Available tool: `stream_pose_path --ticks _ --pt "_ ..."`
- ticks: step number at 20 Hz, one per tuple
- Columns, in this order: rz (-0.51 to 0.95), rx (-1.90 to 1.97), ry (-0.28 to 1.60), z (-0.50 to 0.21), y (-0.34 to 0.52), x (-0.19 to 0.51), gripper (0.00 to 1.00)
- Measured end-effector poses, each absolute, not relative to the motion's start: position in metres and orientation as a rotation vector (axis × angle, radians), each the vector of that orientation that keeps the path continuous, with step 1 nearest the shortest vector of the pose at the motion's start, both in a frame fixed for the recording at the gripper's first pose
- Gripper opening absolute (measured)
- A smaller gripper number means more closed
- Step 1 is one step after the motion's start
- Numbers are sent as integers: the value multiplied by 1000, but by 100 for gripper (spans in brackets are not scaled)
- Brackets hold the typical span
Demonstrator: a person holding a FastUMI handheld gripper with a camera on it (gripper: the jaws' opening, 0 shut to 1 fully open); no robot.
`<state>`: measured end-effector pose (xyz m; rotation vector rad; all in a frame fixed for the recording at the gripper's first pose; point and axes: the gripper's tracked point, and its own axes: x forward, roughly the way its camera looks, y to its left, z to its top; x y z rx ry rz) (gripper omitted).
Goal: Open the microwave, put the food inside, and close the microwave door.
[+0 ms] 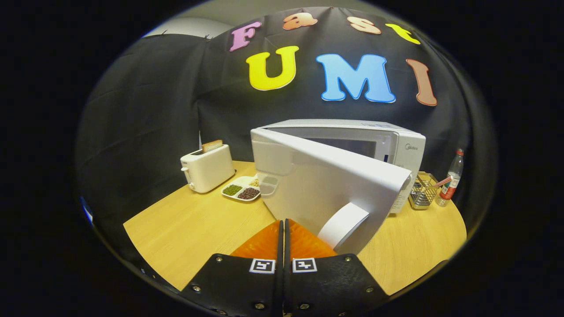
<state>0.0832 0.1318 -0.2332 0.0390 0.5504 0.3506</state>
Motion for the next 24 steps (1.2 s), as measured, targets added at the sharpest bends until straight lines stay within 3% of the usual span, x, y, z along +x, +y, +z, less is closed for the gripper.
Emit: stream_pose_path --ticks 24 --pt "106 103 518 -257 53 226 0"
